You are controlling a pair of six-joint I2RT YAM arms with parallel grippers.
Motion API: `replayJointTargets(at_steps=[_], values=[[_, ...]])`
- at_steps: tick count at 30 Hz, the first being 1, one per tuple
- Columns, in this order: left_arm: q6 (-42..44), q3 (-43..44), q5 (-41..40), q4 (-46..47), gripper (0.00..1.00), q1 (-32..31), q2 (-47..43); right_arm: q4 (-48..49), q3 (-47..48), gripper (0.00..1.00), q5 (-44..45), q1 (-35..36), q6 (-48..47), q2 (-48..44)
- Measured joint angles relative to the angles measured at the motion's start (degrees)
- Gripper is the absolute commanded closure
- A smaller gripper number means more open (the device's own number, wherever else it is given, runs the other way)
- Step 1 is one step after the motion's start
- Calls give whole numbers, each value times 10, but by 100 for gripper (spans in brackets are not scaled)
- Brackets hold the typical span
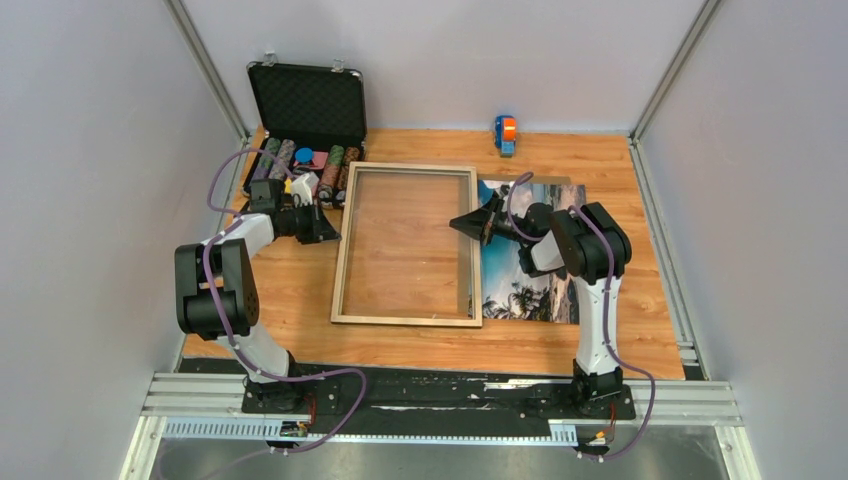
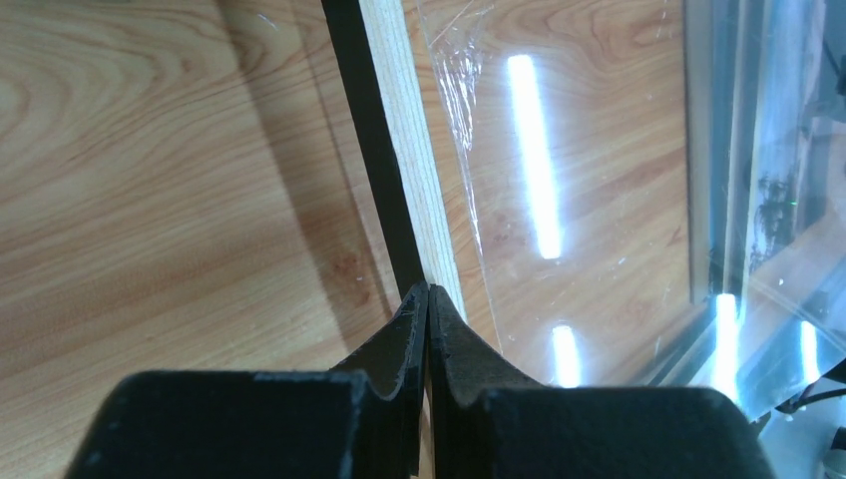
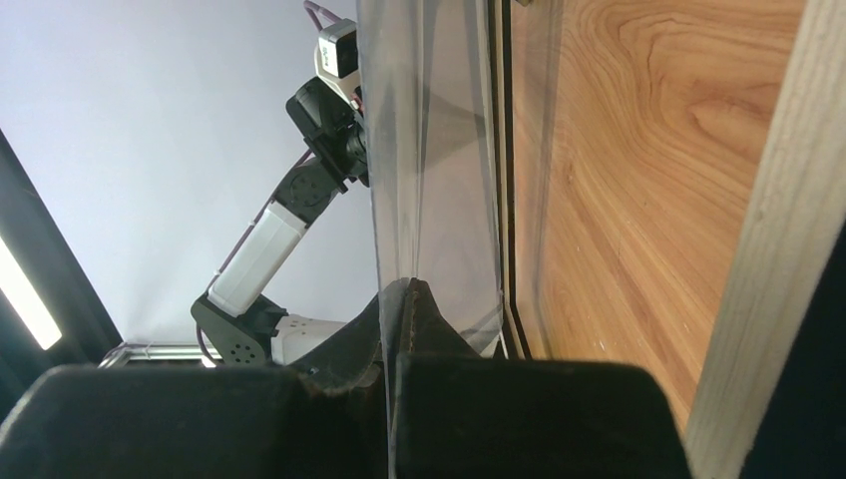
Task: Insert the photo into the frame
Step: Place the photo frame item in the photo frame.
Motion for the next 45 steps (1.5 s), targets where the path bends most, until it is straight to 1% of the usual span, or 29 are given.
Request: replayJointTargets(at_steps=[13, 45], values=[[1, 0, 2, 0, 93, 0, 0, 1, 0, 100, 0, 0, -1, 10], [1, 0, 9, 1, 98, 0, 0, 3, 0, 100, 12, 14, -2, 28]])
